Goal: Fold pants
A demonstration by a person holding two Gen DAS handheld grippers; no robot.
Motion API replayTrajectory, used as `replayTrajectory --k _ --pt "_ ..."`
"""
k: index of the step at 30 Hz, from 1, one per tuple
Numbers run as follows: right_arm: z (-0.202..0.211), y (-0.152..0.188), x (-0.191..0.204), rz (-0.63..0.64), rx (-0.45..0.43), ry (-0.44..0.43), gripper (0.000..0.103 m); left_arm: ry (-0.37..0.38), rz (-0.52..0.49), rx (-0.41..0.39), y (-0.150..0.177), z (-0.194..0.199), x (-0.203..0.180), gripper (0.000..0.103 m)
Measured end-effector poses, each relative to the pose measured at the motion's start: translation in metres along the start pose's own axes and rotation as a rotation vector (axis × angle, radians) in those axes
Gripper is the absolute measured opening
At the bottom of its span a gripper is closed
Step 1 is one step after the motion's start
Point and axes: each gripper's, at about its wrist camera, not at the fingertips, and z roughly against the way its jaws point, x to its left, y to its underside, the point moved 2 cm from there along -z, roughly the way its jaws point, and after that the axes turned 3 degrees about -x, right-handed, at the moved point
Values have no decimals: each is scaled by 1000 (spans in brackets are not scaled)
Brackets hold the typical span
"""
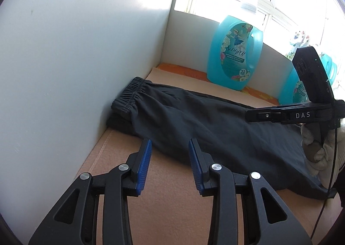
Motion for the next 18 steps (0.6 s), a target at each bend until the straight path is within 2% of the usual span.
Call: replayTrajectory --k 5,8,10,18 --pt "-26 -9 65 187 -2 -29 45 -25 24 -7 23 42 10 34" --pt "-50 -21 98 257 3 -53 45 -35 29 -16 30 61 14 34" --pt "-68 -27 113 299 15 -38 45 -41 40 -25 32 68 17 34" --pt "-115 -24 120 379 111 42 45 -23 72 -12 35 70 28 34"
